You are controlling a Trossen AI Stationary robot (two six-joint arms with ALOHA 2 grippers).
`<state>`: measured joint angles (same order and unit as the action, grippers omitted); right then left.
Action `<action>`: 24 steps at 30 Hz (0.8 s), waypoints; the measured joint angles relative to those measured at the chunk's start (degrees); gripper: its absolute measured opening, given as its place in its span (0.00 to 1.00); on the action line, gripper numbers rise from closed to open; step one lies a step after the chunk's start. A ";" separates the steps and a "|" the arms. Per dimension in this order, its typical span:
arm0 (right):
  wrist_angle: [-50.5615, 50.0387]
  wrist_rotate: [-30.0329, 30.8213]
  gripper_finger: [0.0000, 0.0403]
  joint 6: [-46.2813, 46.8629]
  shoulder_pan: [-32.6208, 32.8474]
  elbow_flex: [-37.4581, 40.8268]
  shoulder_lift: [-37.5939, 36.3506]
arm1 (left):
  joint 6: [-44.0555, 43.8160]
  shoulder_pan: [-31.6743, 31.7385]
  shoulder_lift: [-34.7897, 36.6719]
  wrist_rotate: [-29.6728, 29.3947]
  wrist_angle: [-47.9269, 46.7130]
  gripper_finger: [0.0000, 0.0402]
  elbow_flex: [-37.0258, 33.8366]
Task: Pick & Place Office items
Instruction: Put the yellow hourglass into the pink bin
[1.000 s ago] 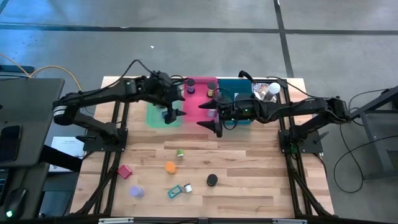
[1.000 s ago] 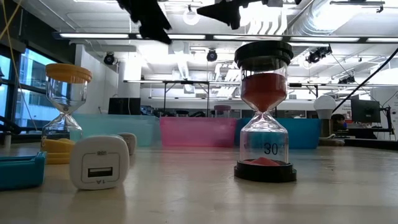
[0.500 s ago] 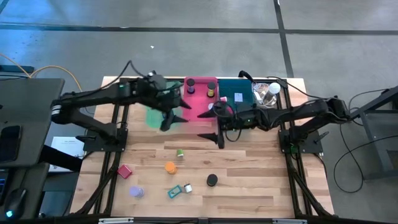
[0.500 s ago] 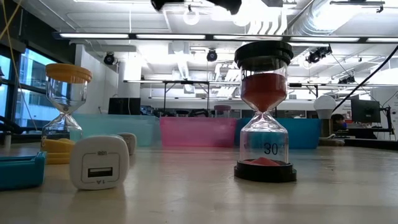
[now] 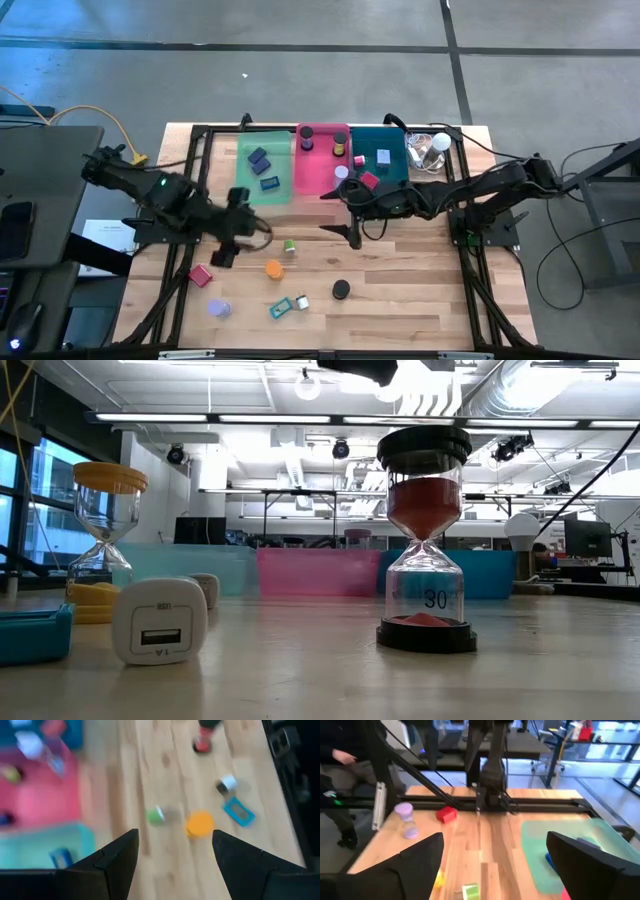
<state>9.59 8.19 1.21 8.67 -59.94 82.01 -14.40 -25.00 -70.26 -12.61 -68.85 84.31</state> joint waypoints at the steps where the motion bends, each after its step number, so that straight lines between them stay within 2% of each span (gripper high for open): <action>1: 0.13 -0.58 0.83 0.00 0.03 -0.03 -0.04 | -2.56 -1.49 -0.16 0.01 -1.69 0.61 0.00; 4: 0.05 -1.71 0.79 0.16 0.30 -0.03 -0.04 | -7.20 -5.46 -1.12 0.14 -7.99 0.61 -0.03; 9: 0.11 -6.54 0.74 0.66 0.35 -0.03 -0.04 | -8.87 -9.86 -3.51 0.14 -14.94 0.61 -0.15; 14: 0.08 -10.11 0.73 0.66 0.35 -0.03 -0.04 | -10.05 -11.83 -6.24 0.14 -14.92 0.61 -0.15; 24: 0.04 -11.63 0.73 3.58 0.35 -0.03 -0.04 | -8.23 -14.13 -13.31 0.15 -12.09 0.61 -0.17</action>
<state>9.63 -3.44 4.80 9.02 -59.96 81.97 -22.63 -39.13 -83.56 -12.46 -80.94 84.14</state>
